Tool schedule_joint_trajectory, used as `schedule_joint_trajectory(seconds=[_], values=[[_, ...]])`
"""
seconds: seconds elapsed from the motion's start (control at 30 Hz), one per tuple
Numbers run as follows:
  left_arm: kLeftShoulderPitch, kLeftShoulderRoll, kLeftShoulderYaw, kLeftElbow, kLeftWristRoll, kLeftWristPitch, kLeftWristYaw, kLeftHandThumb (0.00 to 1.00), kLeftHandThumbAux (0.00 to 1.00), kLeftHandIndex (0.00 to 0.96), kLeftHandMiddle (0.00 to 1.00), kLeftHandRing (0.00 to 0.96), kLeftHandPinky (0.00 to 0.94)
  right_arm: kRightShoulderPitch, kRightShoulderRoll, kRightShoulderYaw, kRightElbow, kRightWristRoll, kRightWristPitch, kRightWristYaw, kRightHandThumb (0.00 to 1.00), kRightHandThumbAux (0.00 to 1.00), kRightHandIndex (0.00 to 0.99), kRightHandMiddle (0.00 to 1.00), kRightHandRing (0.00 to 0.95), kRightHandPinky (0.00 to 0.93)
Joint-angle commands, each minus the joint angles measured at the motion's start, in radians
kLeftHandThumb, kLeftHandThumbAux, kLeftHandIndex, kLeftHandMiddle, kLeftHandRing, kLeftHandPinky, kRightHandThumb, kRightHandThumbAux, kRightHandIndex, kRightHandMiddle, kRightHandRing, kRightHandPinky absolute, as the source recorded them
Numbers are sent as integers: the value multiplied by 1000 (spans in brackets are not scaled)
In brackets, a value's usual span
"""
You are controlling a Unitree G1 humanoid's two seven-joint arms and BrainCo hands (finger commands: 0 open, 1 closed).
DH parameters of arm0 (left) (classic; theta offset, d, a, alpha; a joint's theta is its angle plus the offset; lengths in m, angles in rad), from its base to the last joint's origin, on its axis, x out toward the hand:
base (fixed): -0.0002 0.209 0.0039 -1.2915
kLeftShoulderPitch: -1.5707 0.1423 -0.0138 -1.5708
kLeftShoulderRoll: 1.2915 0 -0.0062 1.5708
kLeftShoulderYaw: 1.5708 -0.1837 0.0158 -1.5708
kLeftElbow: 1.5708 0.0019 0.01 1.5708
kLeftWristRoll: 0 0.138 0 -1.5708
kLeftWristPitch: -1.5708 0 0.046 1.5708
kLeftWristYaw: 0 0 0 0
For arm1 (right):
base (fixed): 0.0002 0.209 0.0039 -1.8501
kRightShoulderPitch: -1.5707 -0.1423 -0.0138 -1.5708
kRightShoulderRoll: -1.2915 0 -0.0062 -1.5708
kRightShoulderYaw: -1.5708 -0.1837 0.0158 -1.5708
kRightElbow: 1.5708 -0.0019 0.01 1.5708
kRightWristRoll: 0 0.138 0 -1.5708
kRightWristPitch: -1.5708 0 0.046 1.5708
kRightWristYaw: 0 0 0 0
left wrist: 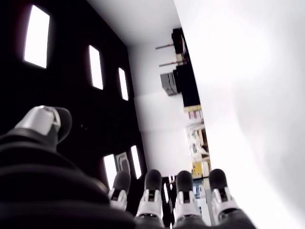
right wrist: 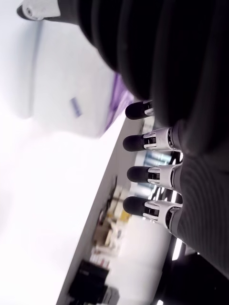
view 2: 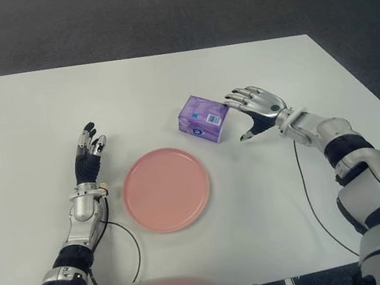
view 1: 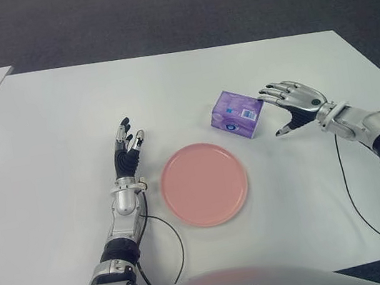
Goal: Put the tissue paper into the plate.
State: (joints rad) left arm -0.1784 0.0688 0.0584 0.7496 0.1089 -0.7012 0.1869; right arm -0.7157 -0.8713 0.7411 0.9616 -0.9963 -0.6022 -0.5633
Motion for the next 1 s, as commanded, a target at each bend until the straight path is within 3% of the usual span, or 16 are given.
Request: schedule_joint_trajectory(seconds=[0.03, 0.33, 0.53, 1.0], values=[[16, -12, -5, 39, 1, -1, -2, 0, 391, 0, 0, 0, 0, 18, 36, 11, 21, -37, 4, -27, 0, 534, 0, 0, 0, 0], [14, -10, 0, 48, -5, -10, -7, 0, 394, 0, 0, 0, 0, 30, 44, 6, 35, -57, 4, -51, 0, 529, 0, 0, 0, 0], [19, -6, -2, 42, -9, -8, -11, 0, 392, 0, 0, 0, 0, 50, 78, 21, 68, -68, 17, -90, 0, 531, 0, 0, 0, 0], [38, 5, -4, 20, -6, 6, -16, 0, 386, 0, 0, 0, 0, 61, 84, 27, 88, -62, -41, -114, 0, 528, 0, 0, 0, 0]])
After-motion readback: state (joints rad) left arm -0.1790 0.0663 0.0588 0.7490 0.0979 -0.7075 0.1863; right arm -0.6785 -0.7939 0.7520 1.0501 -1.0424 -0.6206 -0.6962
